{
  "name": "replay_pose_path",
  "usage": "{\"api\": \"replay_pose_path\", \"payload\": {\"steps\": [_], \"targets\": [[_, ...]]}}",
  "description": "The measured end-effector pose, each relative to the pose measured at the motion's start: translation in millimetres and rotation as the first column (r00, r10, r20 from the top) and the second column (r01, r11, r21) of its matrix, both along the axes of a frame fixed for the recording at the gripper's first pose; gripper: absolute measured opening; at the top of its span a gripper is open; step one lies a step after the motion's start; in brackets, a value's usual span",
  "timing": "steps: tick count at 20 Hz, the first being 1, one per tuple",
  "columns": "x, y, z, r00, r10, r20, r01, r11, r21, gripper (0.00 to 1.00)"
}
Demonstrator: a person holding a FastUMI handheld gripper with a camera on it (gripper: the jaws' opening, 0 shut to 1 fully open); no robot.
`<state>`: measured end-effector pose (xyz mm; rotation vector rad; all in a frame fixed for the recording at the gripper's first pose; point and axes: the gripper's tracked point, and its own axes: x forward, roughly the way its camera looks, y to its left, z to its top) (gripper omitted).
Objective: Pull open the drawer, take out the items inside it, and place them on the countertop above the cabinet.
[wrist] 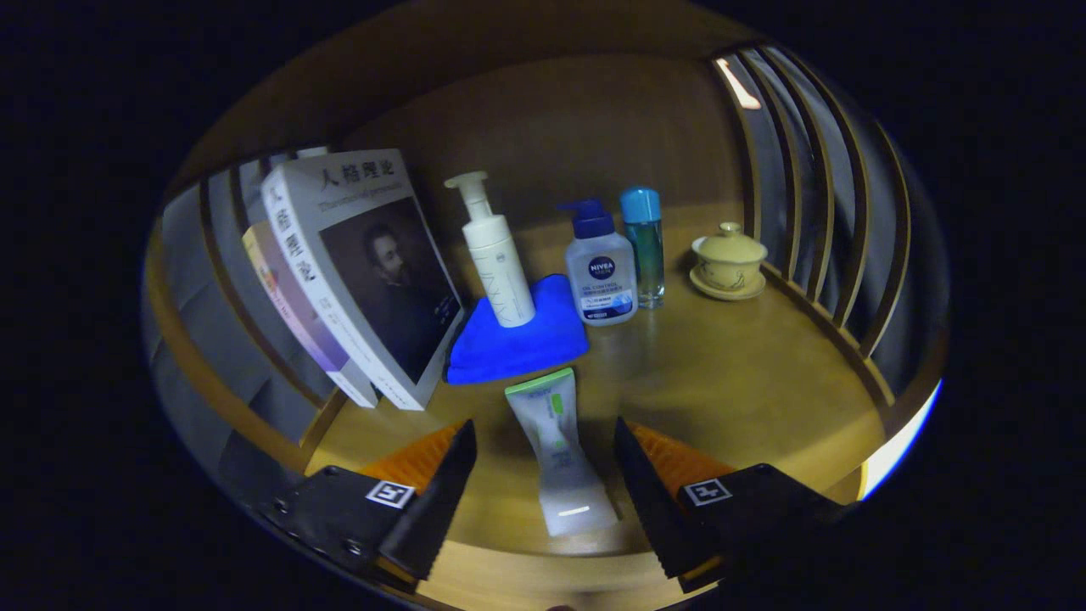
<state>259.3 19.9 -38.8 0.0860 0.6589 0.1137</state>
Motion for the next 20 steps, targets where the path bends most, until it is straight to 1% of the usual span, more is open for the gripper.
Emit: {"api": "replay_pose_path", "payload": {"steps": [1, 3, 5, 7, 9, 12, 20], "targets": [[-6.4, 0.5, 3.6, 0.999, 0.014, 0.030, -0.013, 0.999, -0.035, 0.98], [-25.1, 4.3, 17.7, 0.994, 0.051, 0.096, -0.044, 0.996, -0.073, 0.98], [-50.0, 10.4, 27.5, 0.985, 0.083, 0.153, -0.070, 0.994, -0.085, 0.98], [-76.7, 12.4, 32.5, 0.976, 0.088, 0.200, -0.073, 0.994, -0.078, 0.98], [-98.4, 11.7, 36.0, 0.965, 0.075, 0.252, -0.063, 0.996, -0.058, 0.98], [-129.1, 2.7, 36.4, 0.947, 0.032, 0.319, -0.017, 0.999, -0.052, 0.98], [-219.8, 3.5, 30.1, 0.890, 0.019, 0.456, 0.030, 0.995, -0.099, 0.98]]}}
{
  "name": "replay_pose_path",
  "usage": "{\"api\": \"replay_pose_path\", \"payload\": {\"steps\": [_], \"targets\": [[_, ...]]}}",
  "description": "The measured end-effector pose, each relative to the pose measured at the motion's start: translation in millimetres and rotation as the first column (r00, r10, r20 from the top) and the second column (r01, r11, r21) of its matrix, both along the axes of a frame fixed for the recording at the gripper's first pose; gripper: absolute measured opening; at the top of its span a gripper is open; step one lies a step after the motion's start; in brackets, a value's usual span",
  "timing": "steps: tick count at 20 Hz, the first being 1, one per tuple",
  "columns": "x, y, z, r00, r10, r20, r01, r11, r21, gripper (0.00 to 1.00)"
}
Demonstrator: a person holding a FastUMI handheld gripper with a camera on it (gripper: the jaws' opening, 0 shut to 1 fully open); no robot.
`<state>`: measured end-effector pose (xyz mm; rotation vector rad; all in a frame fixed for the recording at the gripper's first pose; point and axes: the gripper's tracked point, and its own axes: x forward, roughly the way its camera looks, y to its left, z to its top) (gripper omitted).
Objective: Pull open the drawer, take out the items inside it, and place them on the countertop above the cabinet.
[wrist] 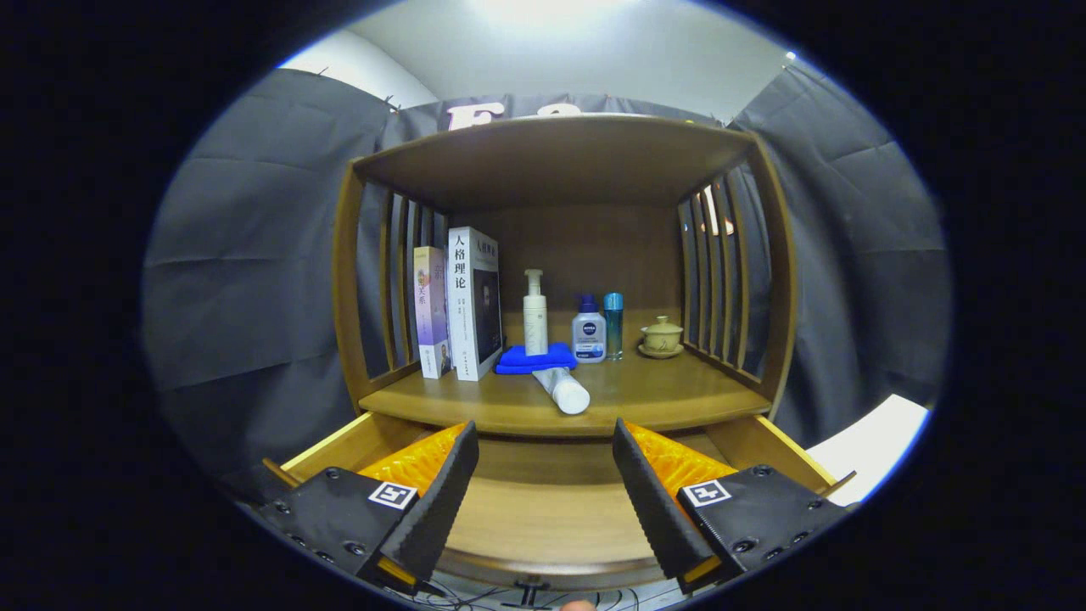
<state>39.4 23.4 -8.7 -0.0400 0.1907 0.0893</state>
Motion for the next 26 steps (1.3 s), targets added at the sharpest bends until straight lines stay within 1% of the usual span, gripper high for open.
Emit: {"api": "replay_pose_path", "payload": {"steps": [7, 13, 16, 20, 22, 23, 24, 26], "targets": [[-70.3, 2.5, -34.6, 0.999, -0.016, 0.040, 0.018, 0.999, -0.028, 0.98], [-102.8, 9.6, -71.8, 1.000, -0.017, 0.024, 0.018, 0.999, -0.040, 0.98], [-104.4, 7.8, -97.1, 0.999, -0.038, -0.019, 0.038, 0.999, -0.038, 0.98], [-86.9, -0.9, -123.2, 0.994, -0.075, -0.079, 0.073, 0.997, -0.034, 0.98], [-76.8, -5.1, -127.8, 0.992, -0.097, -0.080, 0.093, 0.994, -0.051, 0.98], [-79.0, -5.9, -130.2, 0.991, -0.106, -0.086, 0.101, 0.993, -0.059, 0.98], [-70.2, -4.4, -130.0, 0.992, -0.104, -0.070, 0.100, 0.993, -0.056, 0.98], [-75.7, -1.9, -132.0, 0.993, -0.104, -0.058, 0.099, 0.992, -0.081, 0.98]]}}
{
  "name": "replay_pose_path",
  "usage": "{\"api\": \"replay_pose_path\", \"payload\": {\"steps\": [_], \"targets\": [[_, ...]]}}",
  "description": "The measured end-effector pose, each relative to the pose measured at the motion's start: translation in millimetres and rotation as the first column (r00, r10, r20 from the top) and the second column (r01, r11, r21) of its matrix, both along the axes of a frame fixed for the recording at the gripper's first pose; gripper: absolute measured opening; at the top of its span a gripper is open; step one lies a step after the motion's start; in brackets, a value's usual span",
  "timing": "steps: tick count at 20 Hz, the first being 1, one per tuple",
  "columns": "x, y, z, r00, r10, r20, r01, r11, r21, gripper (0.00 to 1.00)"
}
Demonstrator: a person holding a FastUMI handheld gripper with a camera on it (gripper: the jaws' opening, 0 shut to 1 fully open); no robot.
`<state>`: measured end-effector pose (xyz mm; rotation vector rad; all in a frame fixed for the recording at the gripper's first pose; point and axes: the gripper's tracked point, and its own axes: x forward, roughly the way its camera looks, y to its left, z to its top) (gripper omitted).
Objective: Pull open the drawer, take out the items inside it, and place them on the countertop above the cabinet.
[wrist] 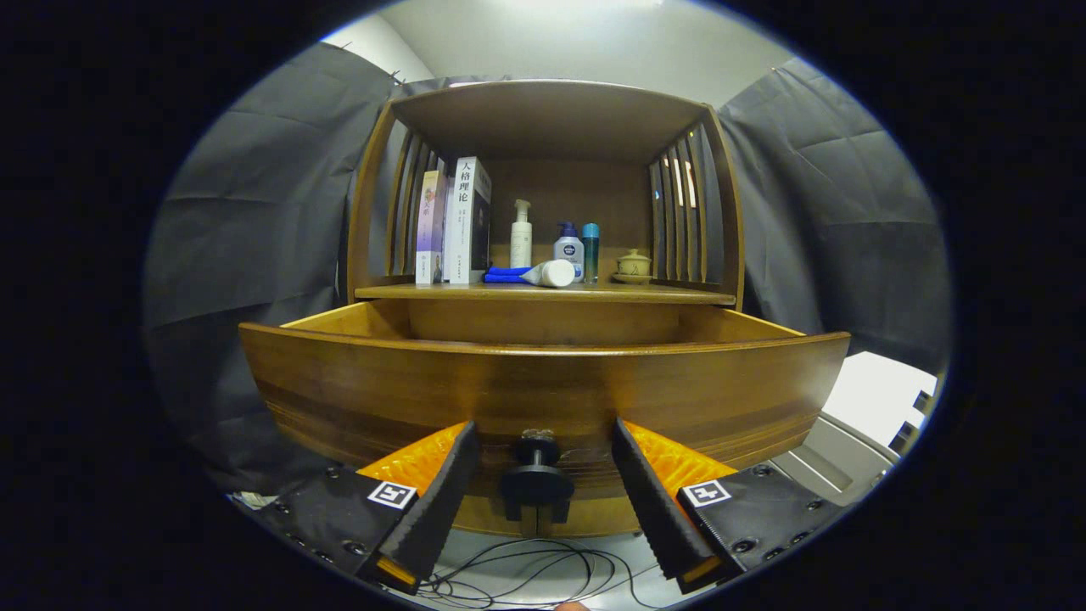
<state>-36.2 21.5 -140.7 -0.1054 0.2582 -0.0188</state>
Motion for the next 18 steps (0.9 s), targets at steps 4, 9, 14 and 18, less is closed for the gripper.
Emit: {"api": "replay_pose_path", "payload": {"steps": [4, 9, 14, 18], "targets": [[5.4, -0.9, -0.5, 1.000, 0.006, 0.016, -0.006, 1.000, 0.001, 0.98], [25.1, -3.2, -0.5, 1.000, 0.016, 0.013, -0.016, 1.000, 0.007, 0.98], [56.9, 0.7, 0.9, 1.000, 0.000, 0.004, 0.000, 1.000, 0.013, 0.98], [82.7, 5.4, -3.8, 0.999, -0.017, -0.029, 0.019, 0.999, 0.050, 0.98]]}}
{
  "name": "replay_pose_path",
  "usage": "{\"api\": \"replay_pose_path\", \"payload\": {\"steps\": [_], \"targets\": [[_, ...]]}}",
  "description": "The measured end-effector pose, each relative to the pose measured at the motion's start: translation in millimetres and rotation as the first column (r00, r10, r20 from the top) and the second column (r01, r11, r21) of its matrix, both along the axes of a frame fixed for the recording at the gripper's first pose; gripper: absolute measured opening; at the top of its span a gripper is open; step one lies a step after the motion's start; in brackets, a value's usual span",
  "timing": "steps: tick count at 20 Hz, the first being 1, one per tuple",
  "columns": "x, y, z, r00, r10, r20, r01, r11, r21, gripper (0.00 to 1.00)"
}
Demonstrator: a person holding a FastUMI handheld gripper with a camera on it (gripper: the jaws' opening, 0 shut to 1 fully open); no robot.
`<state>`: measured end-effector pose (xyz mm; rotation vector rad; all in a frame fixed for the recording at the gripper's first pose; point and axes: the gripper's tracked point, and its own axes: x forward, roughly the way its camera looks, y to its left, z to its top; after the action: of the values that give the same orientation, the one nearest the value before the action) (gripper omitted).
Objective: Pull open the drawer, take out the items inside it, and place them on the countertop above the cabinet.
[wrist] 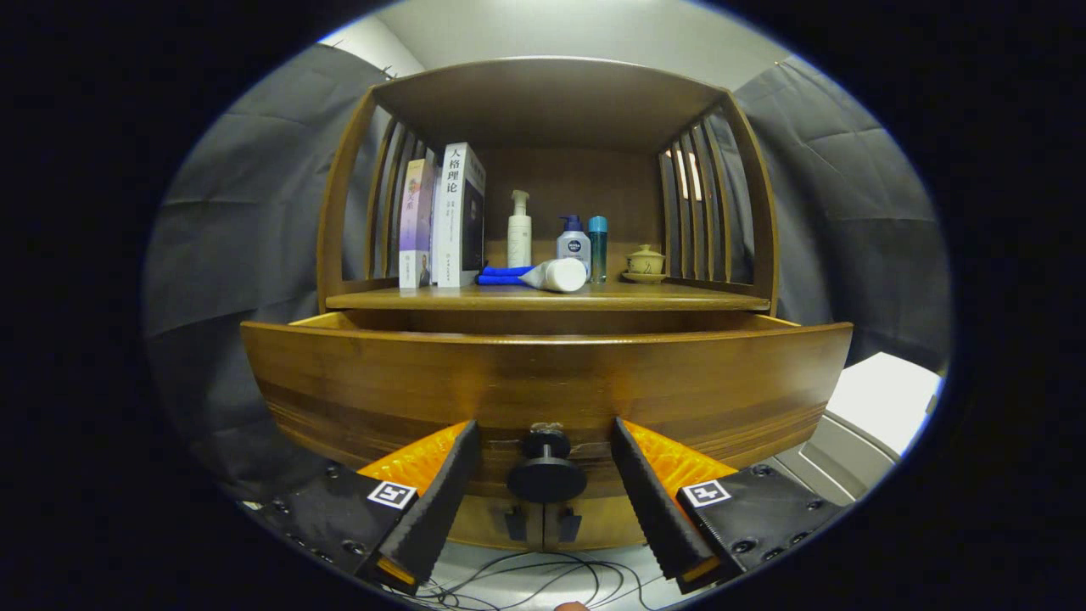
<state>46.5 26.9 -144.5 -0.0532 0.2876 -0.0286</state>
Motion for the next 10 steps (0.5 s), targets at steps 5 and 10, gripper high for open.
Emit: {"api": "replay_pose_path", "payload": {"steps": [5, 10], "targets": [[23.3, 5.1, -2.9, 1.000, -0.015, 0.004, 0.015, 1.000, -0.008, 0.98], [47.4, 3.3, -5.2, 1.000, -0.015, 0.003, 0.015, 1.000, -0.006, 0.98]]}}
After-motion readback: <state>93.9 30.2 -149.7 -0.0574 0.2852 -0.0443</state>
